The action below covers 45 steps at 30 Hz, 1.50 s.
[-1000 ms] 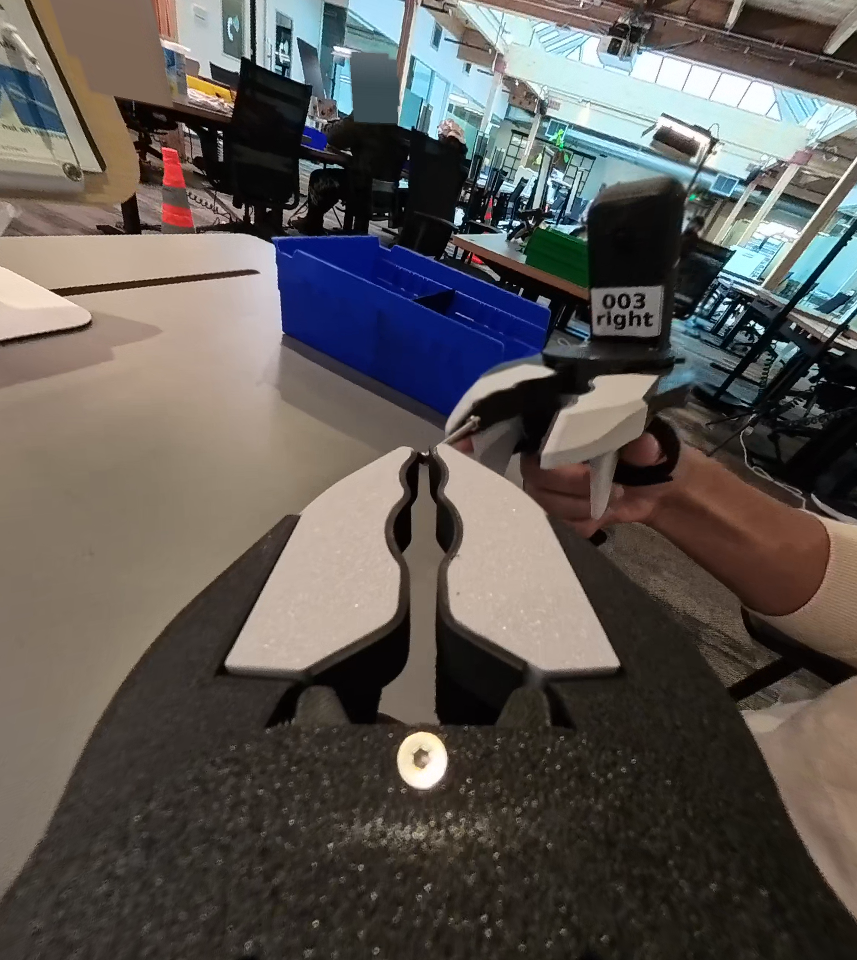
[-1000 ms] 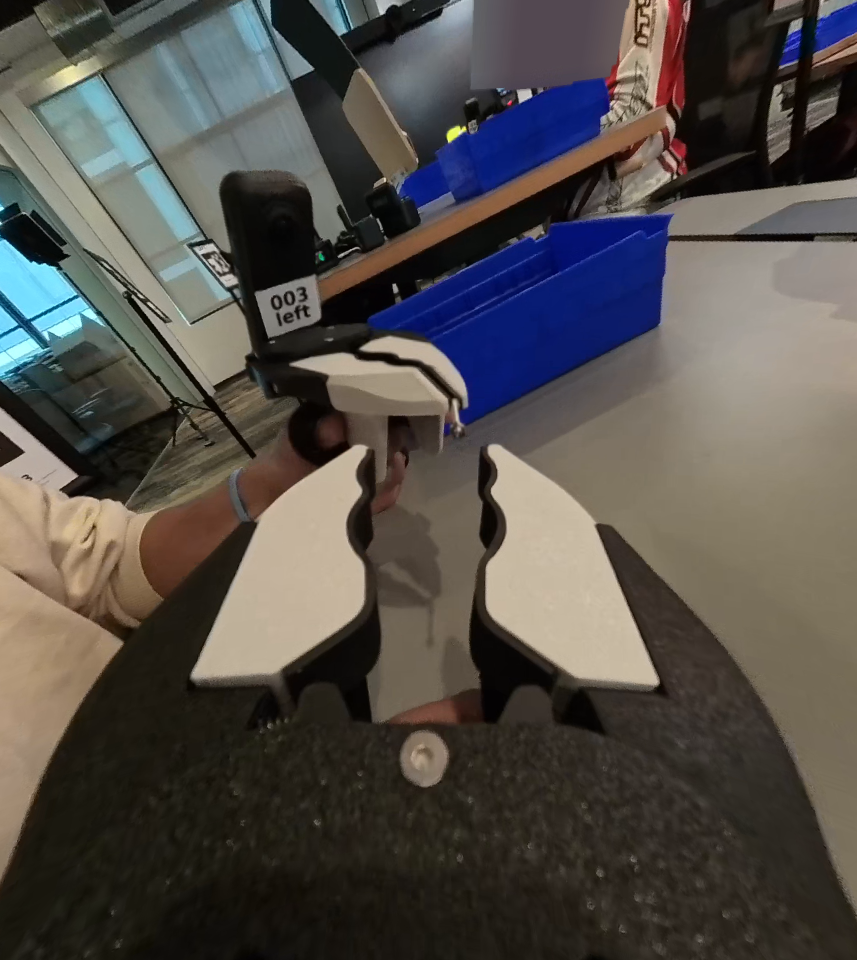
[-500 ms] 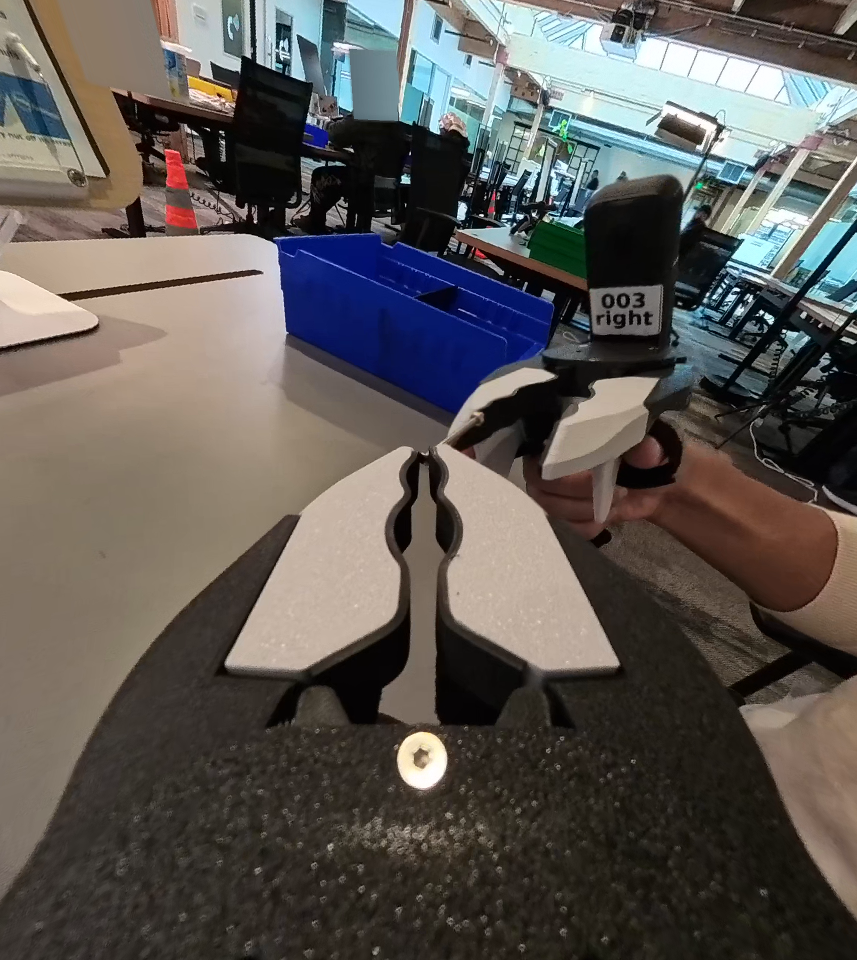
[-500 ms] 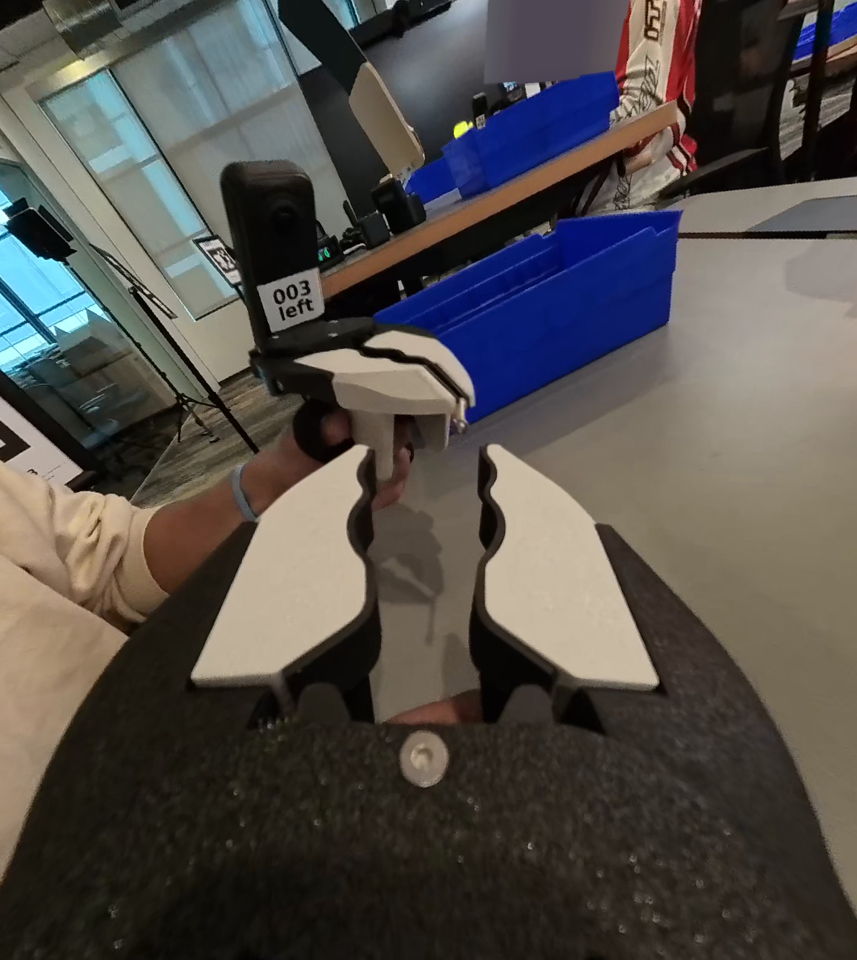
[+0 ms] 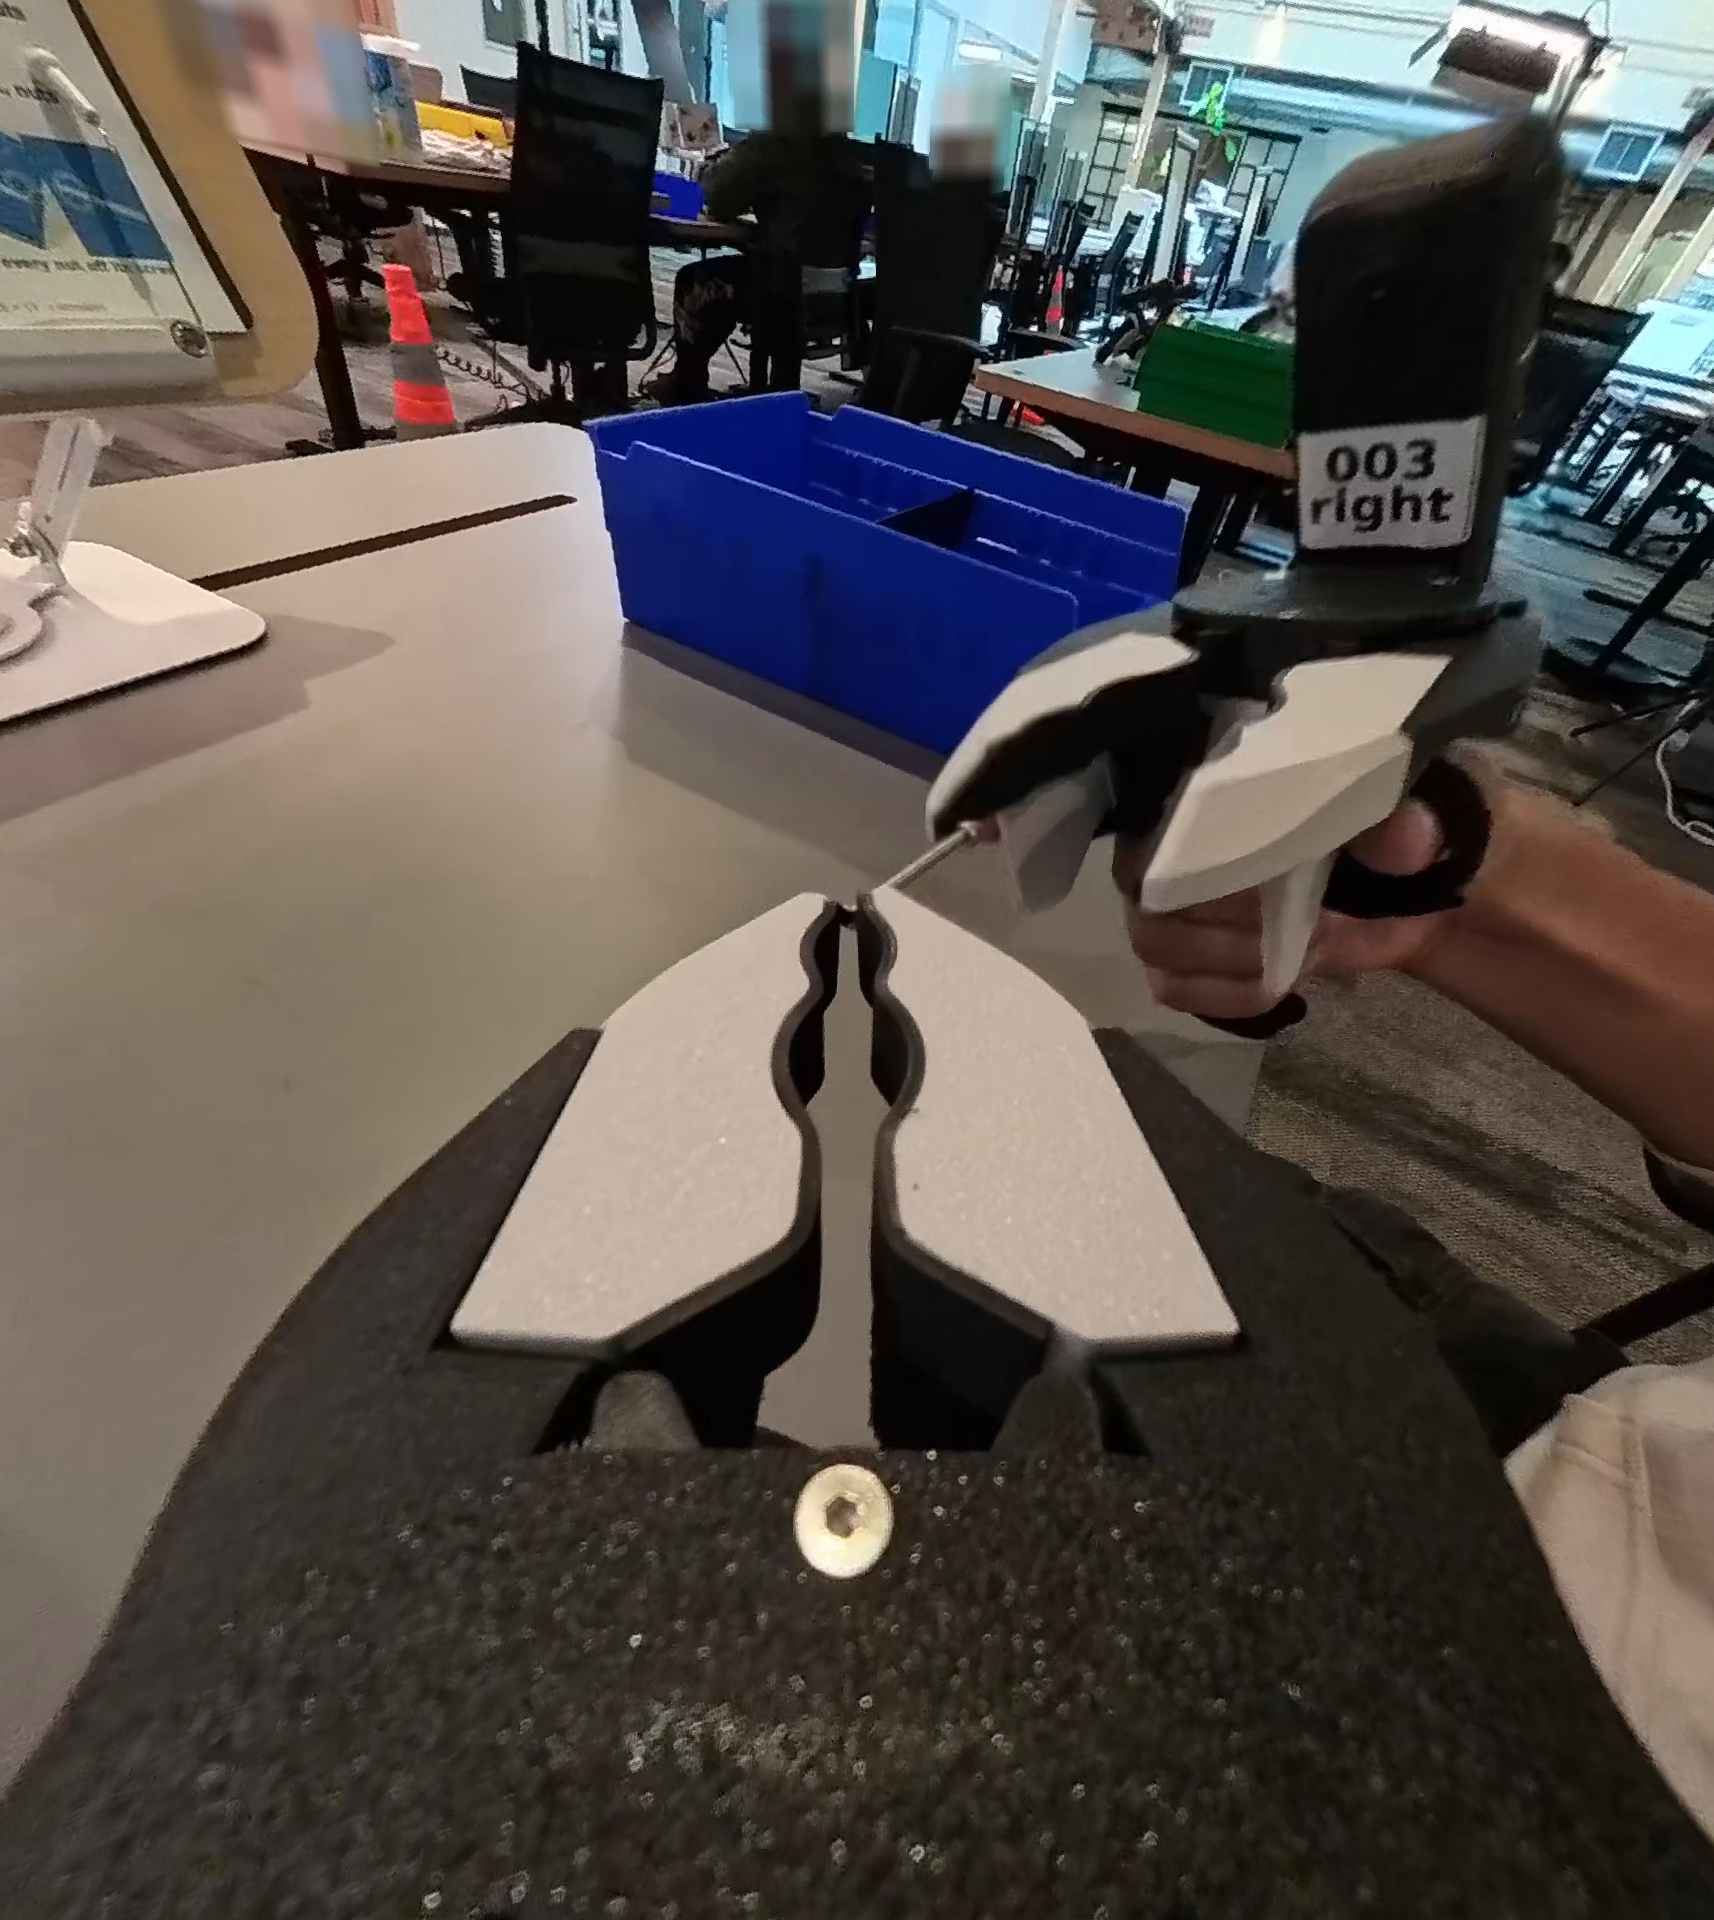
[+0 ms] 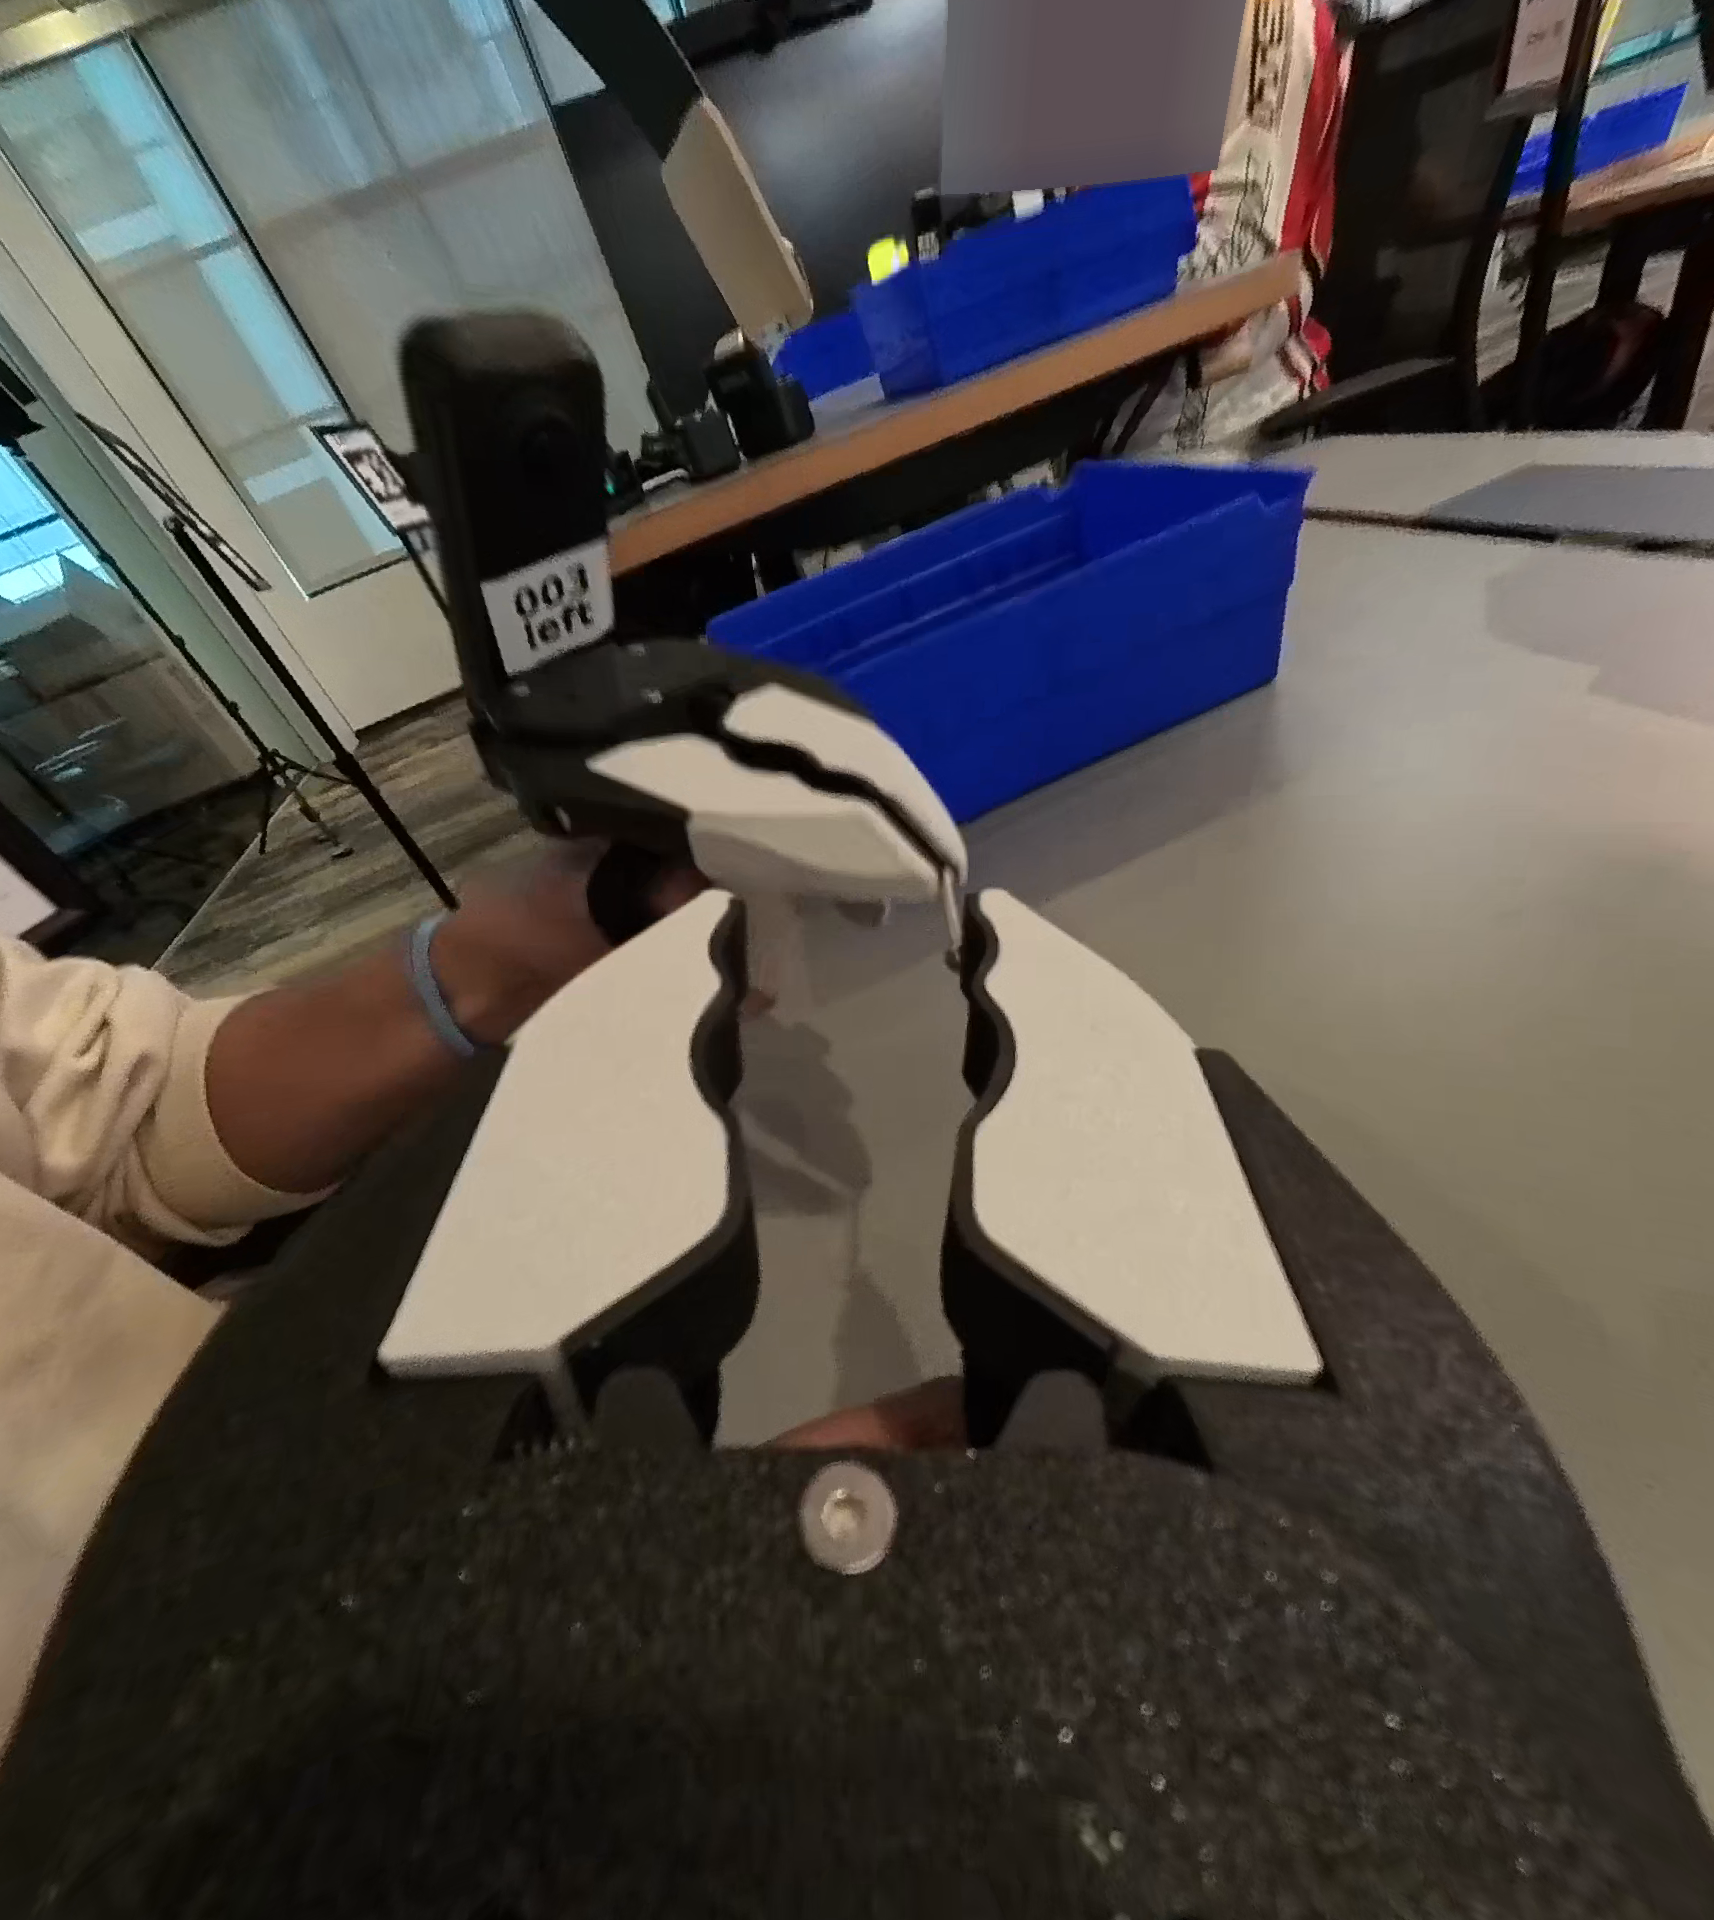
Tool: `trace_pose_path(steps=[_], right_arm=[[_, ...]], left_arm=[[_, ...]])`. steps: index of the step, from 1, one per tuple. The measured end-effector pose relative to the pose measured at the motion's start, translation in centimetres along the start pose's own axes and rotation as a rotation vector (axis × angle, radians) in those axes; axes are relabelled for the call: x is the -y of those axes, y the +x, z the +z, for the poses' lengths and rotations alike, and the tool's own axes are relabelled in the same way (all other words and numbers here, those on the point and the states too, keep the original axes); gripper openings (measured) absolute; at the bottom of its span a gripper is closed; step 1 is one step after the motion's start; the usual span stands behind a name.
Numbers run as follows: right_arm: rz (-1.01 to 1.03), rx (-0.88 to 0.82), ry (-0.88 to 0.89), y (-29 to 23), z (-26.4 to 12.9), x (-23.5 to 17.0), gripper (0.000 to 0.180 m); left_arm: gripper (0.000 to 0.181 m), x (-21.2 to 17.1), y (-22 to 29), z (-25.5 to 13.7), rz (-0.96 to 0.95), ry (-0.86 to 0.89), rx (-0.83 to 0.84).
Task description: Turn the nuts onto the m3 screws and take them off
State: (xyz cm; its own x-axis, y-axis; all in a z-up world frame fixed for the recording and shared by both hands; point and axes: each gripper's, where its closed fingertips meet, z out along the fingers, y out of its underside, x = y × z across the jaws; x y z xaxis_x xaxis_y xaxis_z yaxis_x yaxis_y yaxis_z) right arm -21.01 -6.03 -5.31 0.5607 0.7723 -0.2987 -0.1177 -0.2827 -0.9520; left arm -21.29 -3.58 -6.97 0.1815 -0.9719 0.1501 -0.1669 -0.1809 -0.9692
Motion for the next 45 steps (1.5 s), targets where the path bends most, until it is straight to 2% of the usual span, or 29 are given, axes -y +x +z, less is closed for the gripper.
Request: trace_pose_path(steps=[3, 9, 15, 22, 29, 35, 41, 45], right_arm=[[-0.017, 0.006, 0.03, -0.2, -0.4, 1.2, 0.038], [0.019, -0.015, -0.031, 0.8, 0.1, -1.3, 0.039], [-0.026, -0.002, 0.04, -0.2, 0.0, 1.2, 0.039], [0.008, -0.03, -0.023, 0.8, 0.4, -1.5, 0.041], [-0.038, -0.027, 0.045, 0.1, 0.2, 1.0, 0.04], [0.011, -0.053, -0.046, 0.9, 0.8, -2.5, 0.041], [-0.051, -0.069, 0.021, 0.3, 0.7, 0.1, 0.042], [-0.059, -0.105, -0.023, 1.0, 0.5, -0.8, 0.041]], left_arm=[[0.003, -0.4, -0.3, 0.2, 0.002, -0.011, 0.015], [0.003, 0.4, 0.1, -0.1, 0.014, 0.019, 0.01], [0.003, -0.2, -0.7, -0.1, 0.004, 0.001, 0.042], [0.002, 0.4, -0.5, -0.4, 0.001, 0.023, 0.027], [0.002, -0.2, -0.9, -0.1, 0.003, 0.002, 0.047], [0.002, 0.3, -0.7, -0.3, 0.008, 0.02, 0.042], [0.002, -0.3, -1.0, -0.1, 0.004, 0.004, 0.05], [0.001, -0.4, -1.2, -0.1, 0.001, 0.005, 0.058]])
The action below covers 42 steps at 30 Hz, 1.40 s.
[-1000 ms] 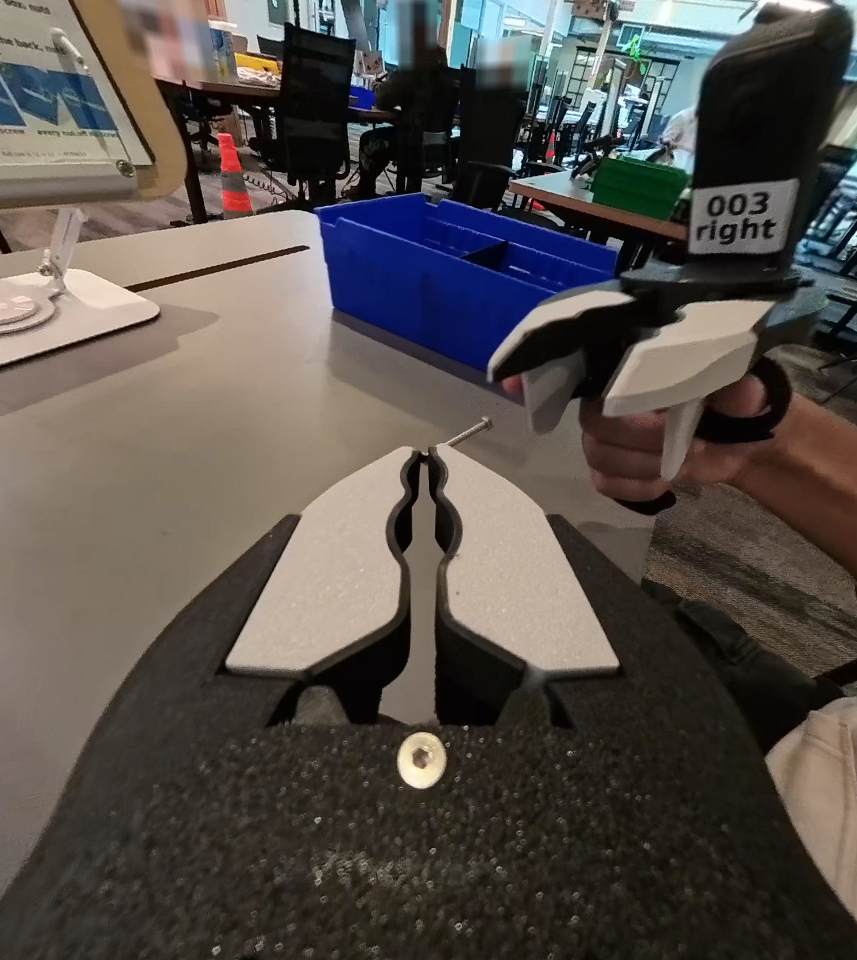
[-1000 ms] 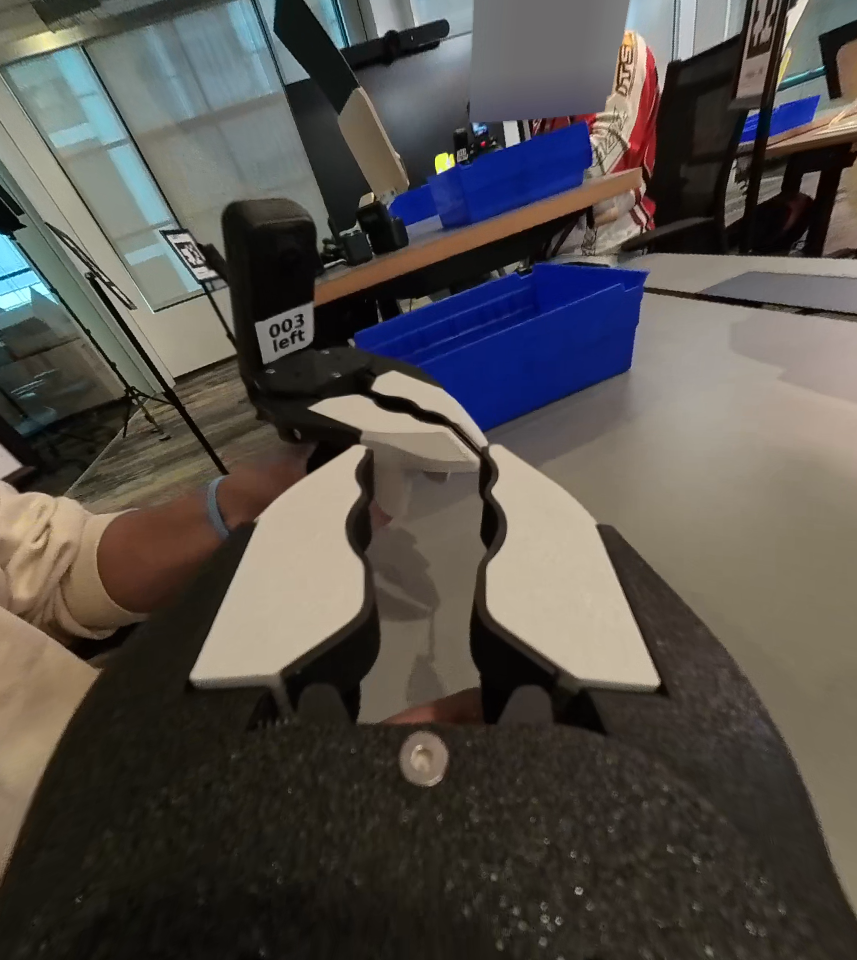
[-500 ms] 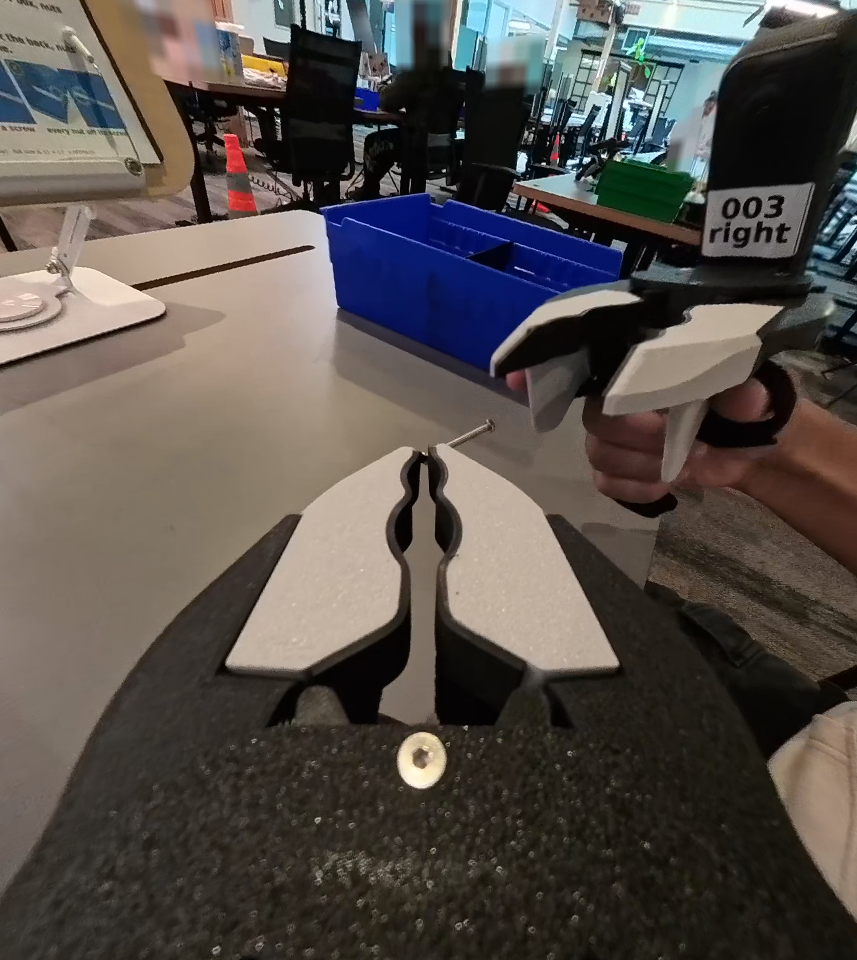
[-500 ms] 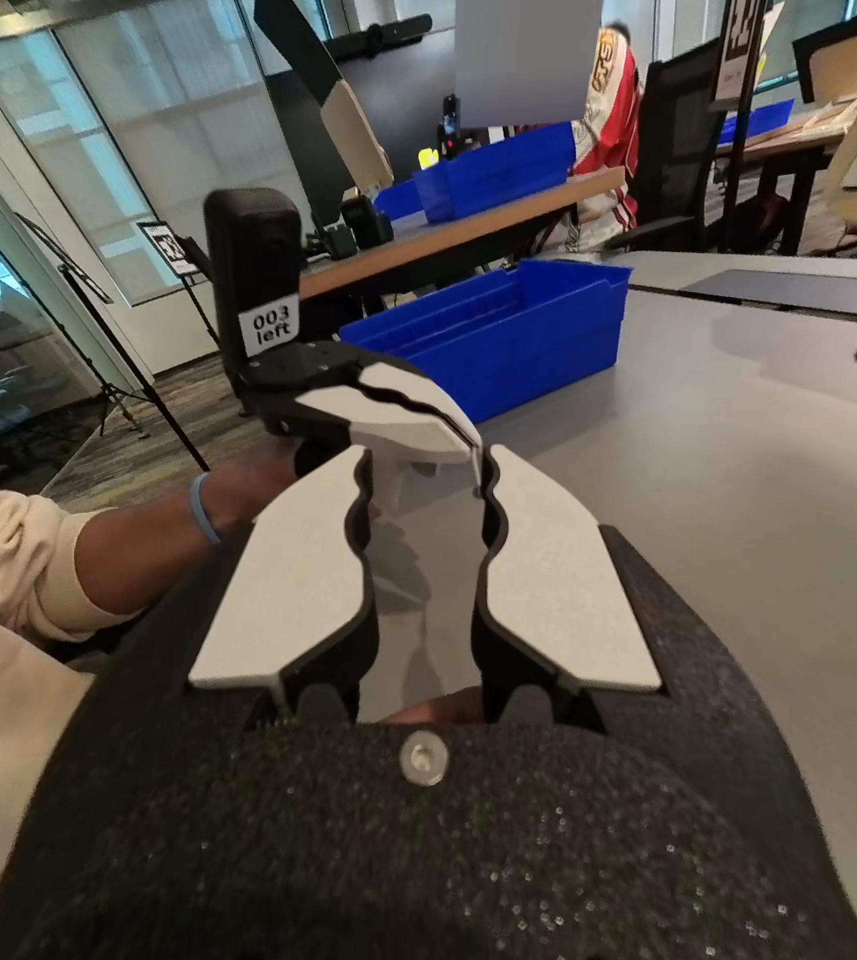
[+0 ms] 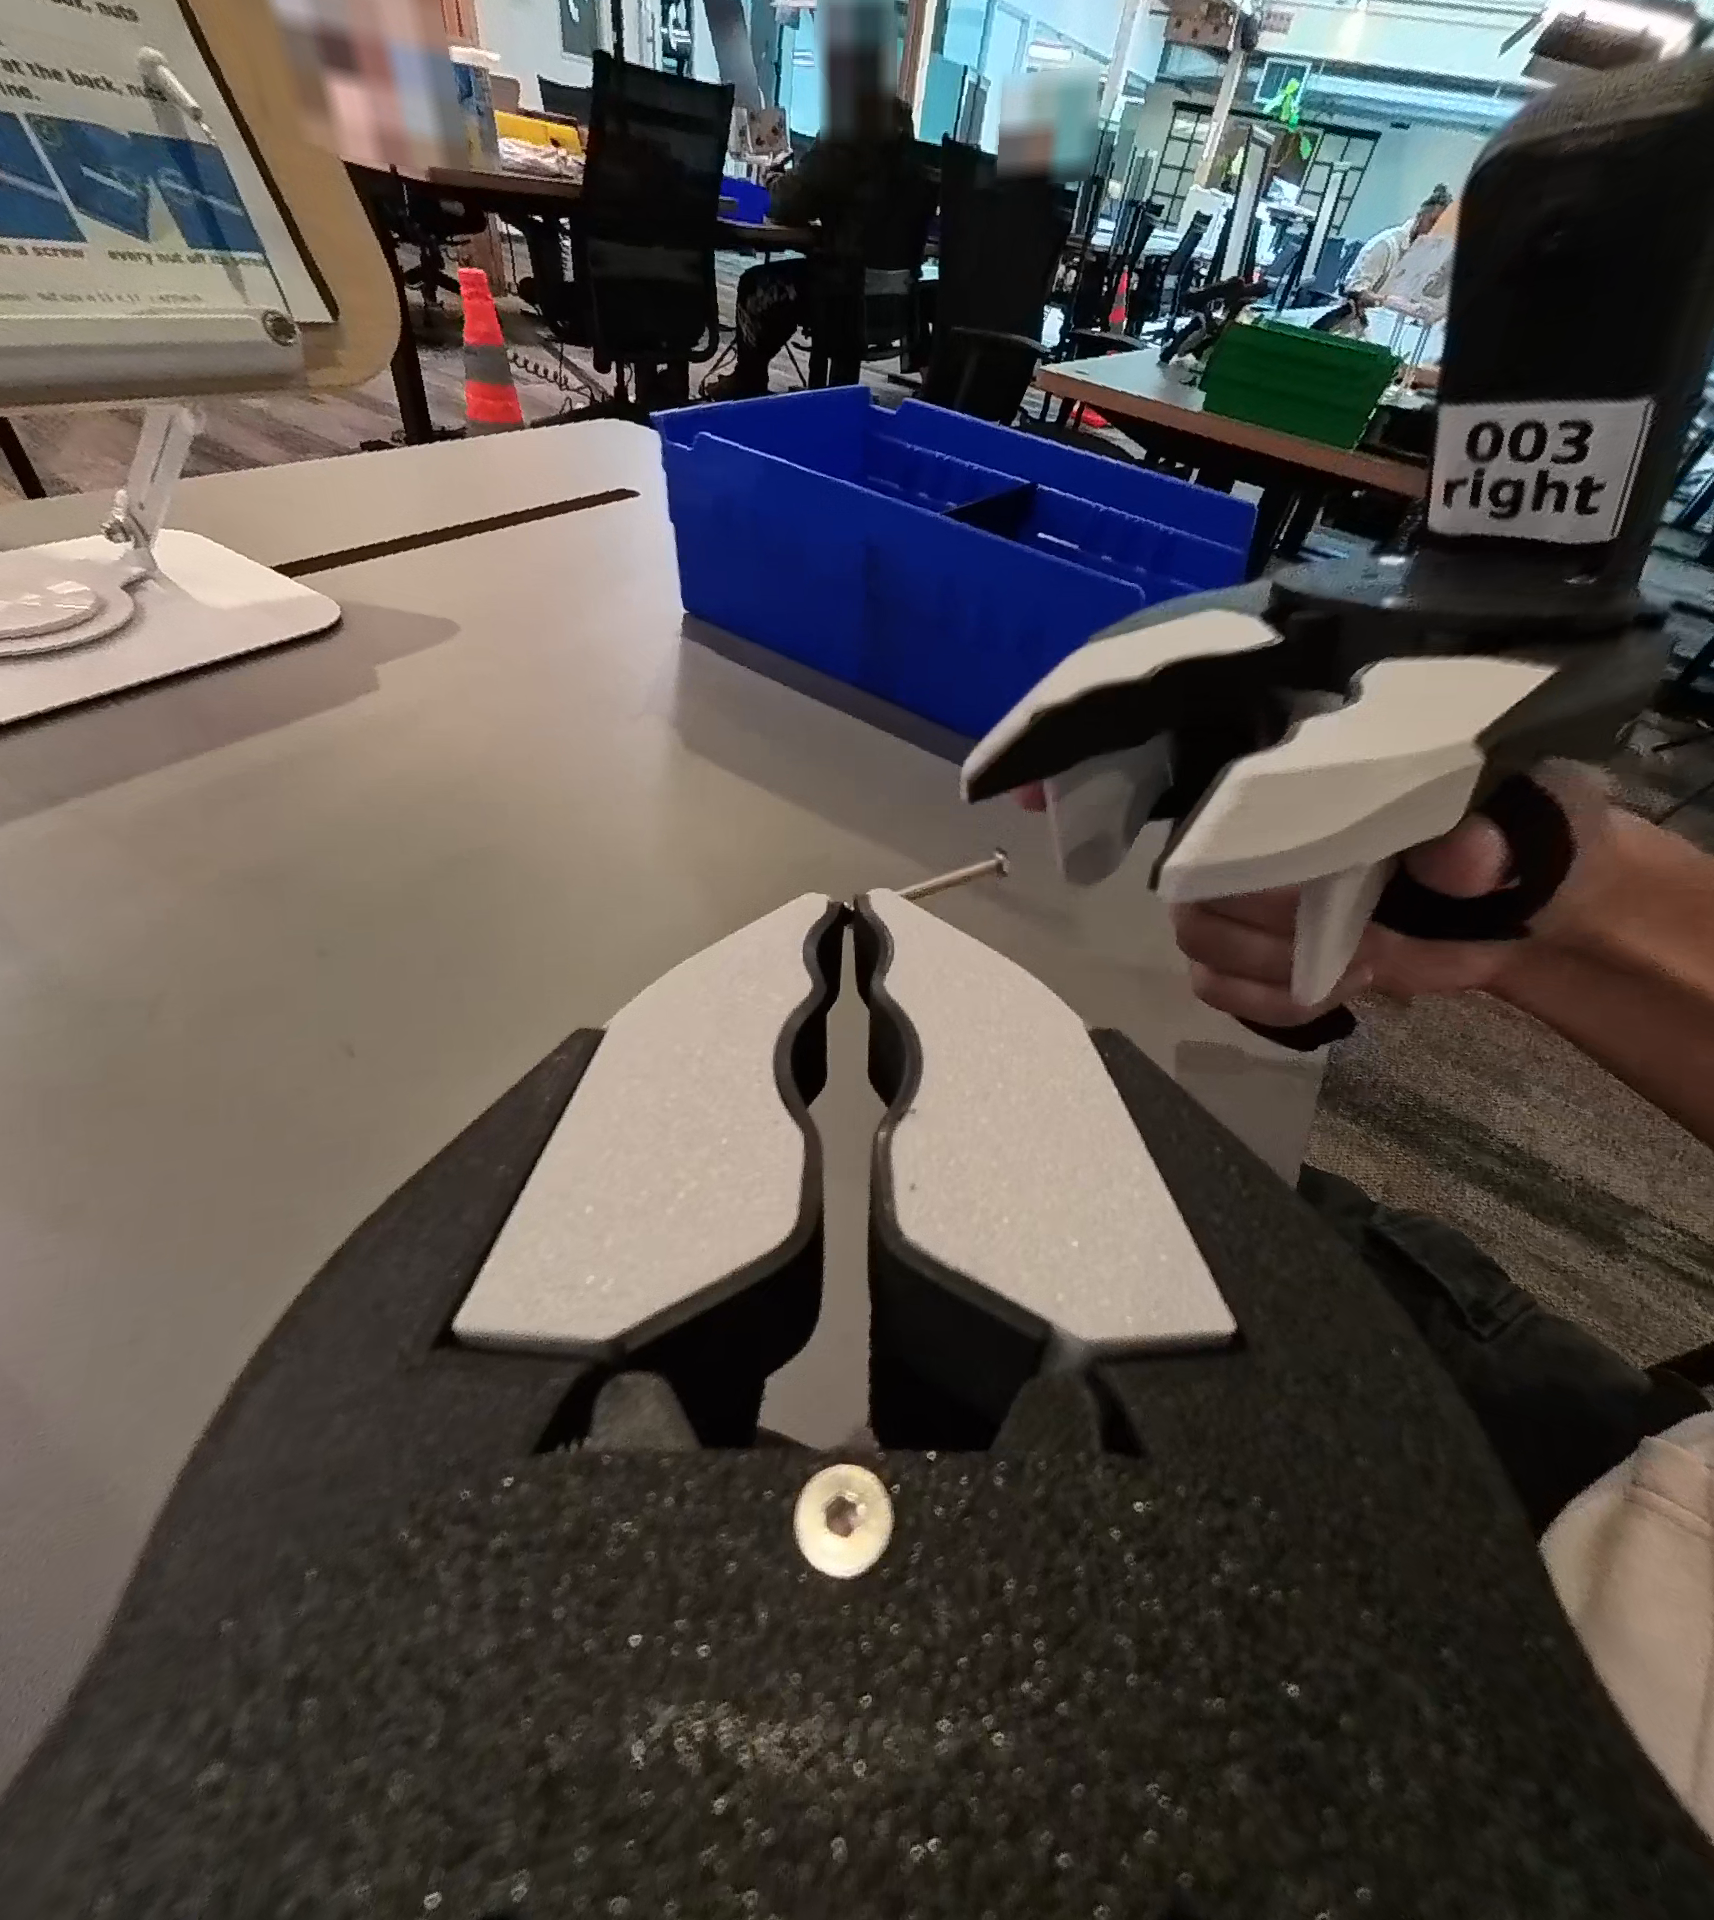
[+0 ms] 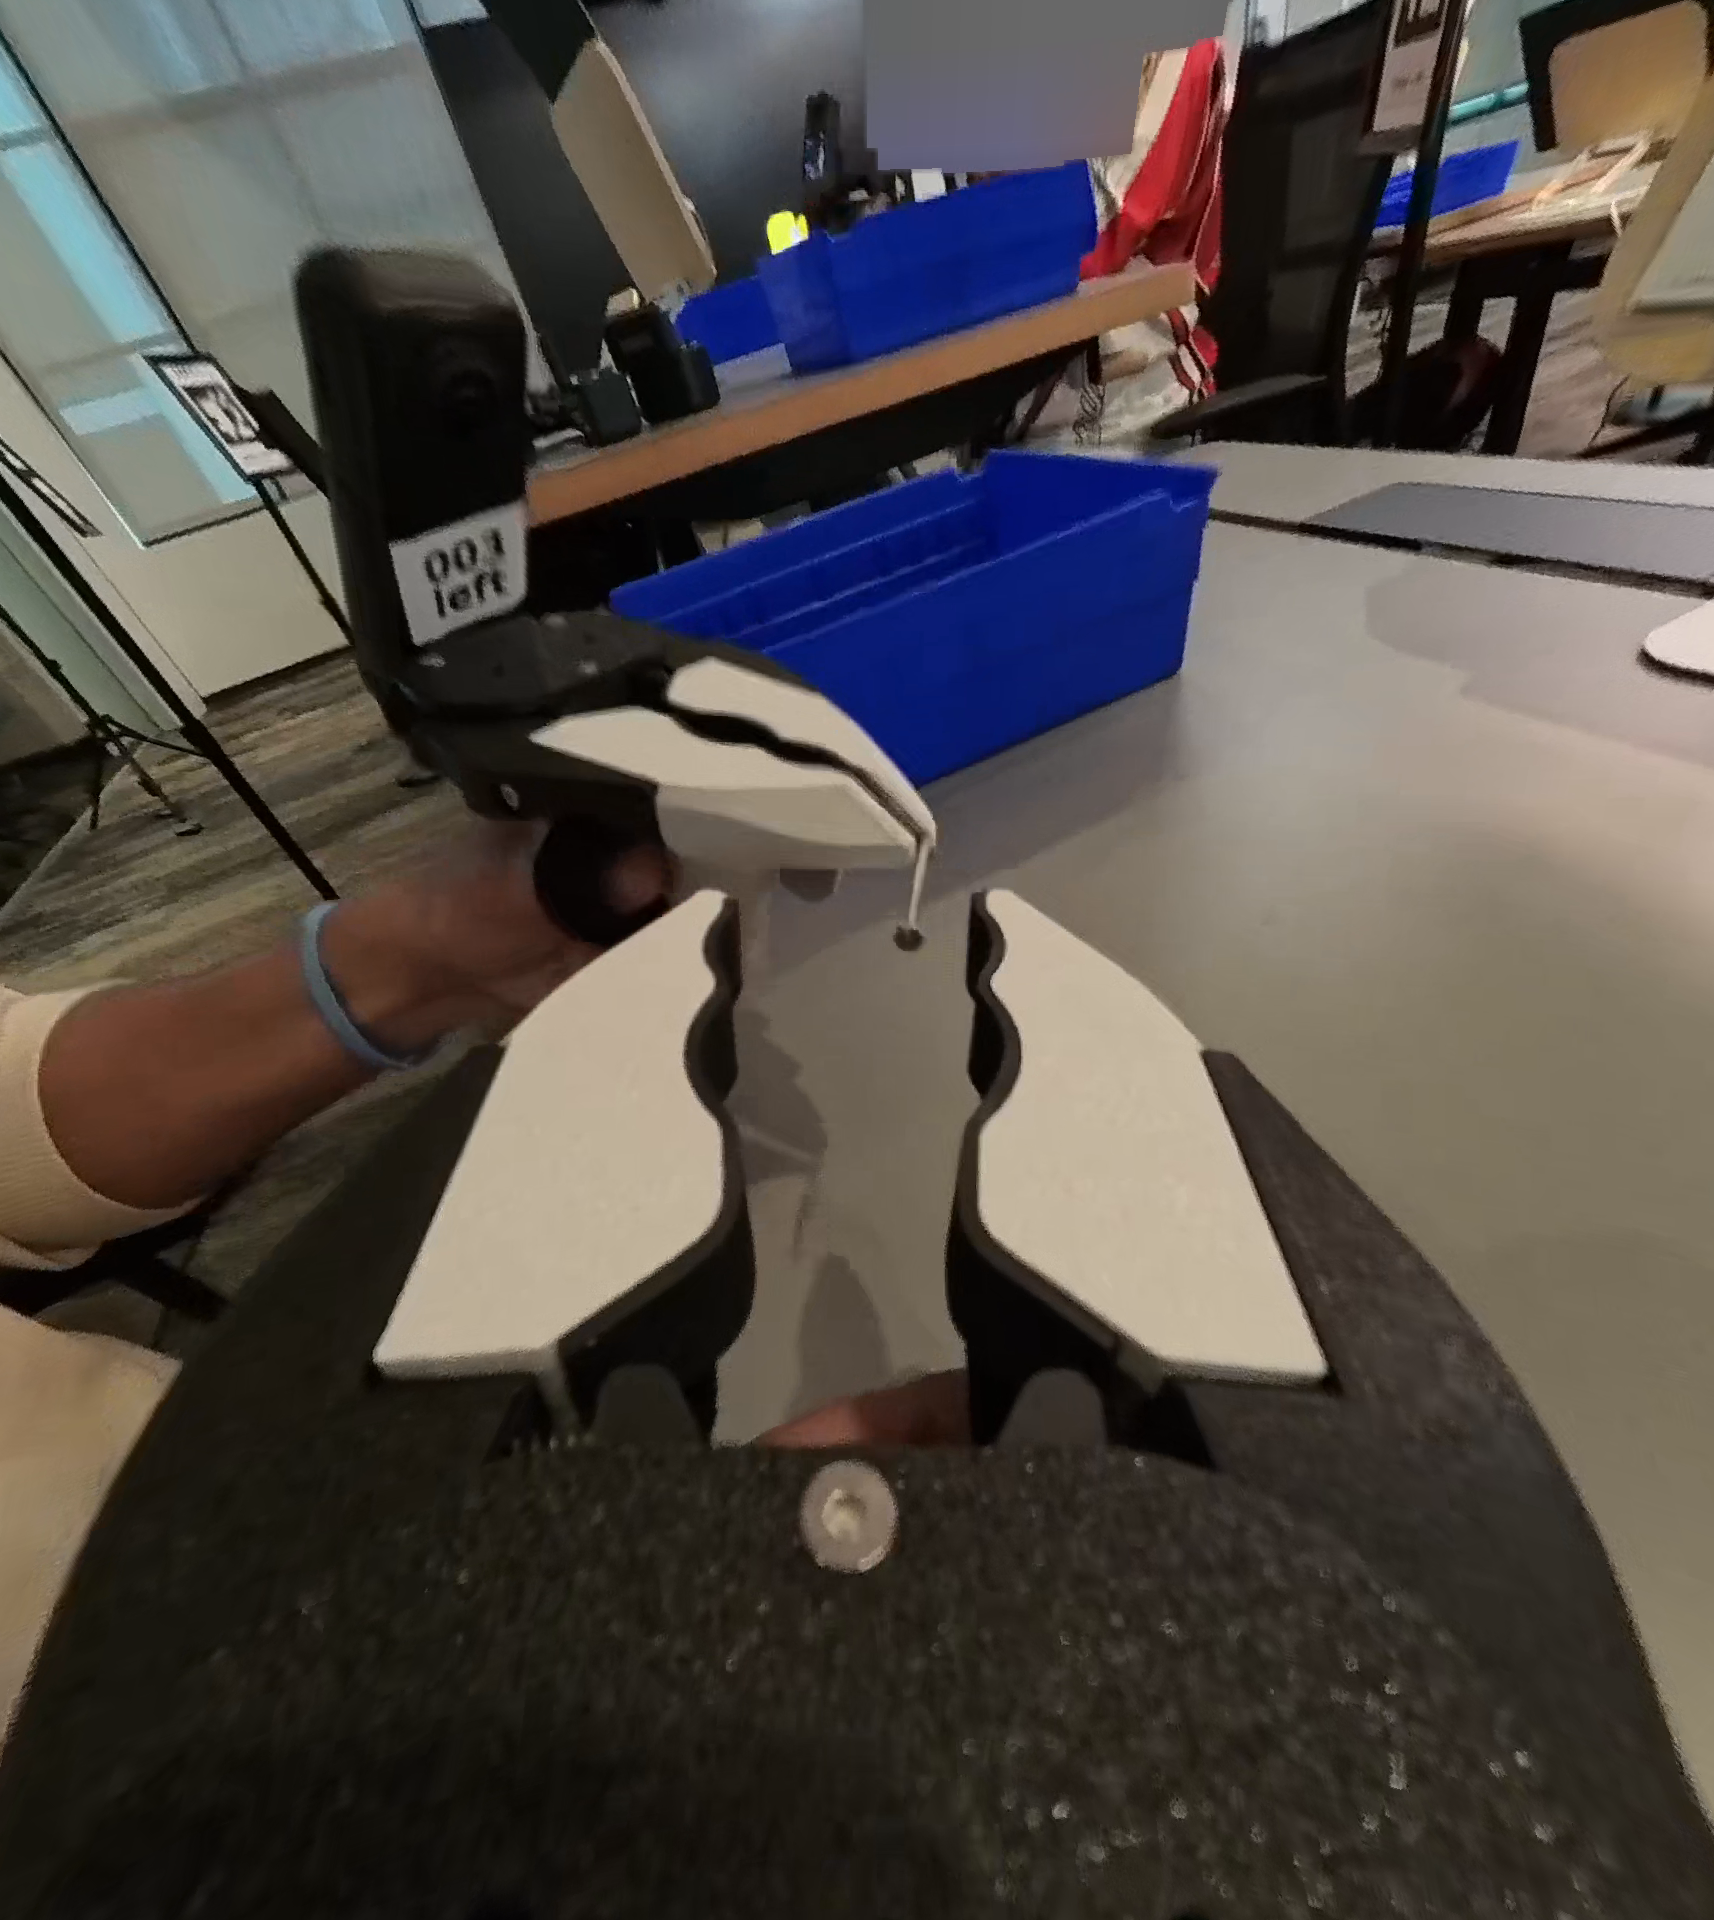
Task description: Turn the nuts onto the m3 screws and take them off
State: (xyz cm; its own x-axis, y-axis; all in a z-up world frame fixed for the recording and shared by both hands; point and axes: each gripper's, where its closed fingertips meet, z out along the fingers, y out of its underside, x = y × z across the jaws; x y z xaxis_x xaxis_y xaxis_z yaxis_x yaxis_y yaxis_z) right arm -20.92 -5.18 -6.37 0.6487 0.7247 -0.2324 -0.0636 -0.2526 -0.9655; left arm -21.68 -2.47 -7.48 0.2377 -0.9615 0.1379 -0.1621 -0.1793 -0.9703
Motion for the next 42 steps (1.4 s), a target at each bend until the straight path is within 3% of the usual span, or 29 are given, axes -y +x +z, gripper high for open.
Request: trace_pose_path(steps=[4, 10, 16, 20, 22, 33, 35, 42], right_arm=[[0.018, -0.029, -0.085, 0.3, 0.9, -2.7, 0.042], [0.019, -0.136, -0.088, 1.6, 1.2, -2.6, 0.039], [-0.021, -0.218, -0.05, 2.6, 0.9, -2.1, 0.03], [-0.033, -0.213, -0.053, 2.6, 1.0, -1.9, 0.014], [-0.031, -0.173, -0.032, 2.0, 1.0, -1.6, 0.005], [0.001, -0.082, 0.01, 1.3, 0.2, -1.1, 0.005], [0.035, -0.037, 0.042, 1.2, -0.2, -0.7, 0.005], [0.152, 0.261, 0.099, -1.4, -1.2, 0.4, 0.005]], left_arm=[[0.001, 0.0, -0.1, 0.0, 0.009, -0.001, 0.01], [0.001, -0.8, -1.4, 0.4, -0.003, -0.022, 0.084], [0.001, -0.8, -0.8, 0.7, 0.013, -0.017, 0.076], [0.001, -0.4, -0.3, 0.6, 0.015, -0.01, 0.063], [0.001, -0.3, -0.3, 0.6, 0.018, -0.01, 0.061], [0.004, -0.2, 0.8, 0.0, 0.01, -0.001, -0.054], [0.022, 0.1, 1.0, -0.5, -0.031, 0.006, -0.104], [0.034, 2.1, 3.4, -3.0, -0.201, 0.108, -0.426]])
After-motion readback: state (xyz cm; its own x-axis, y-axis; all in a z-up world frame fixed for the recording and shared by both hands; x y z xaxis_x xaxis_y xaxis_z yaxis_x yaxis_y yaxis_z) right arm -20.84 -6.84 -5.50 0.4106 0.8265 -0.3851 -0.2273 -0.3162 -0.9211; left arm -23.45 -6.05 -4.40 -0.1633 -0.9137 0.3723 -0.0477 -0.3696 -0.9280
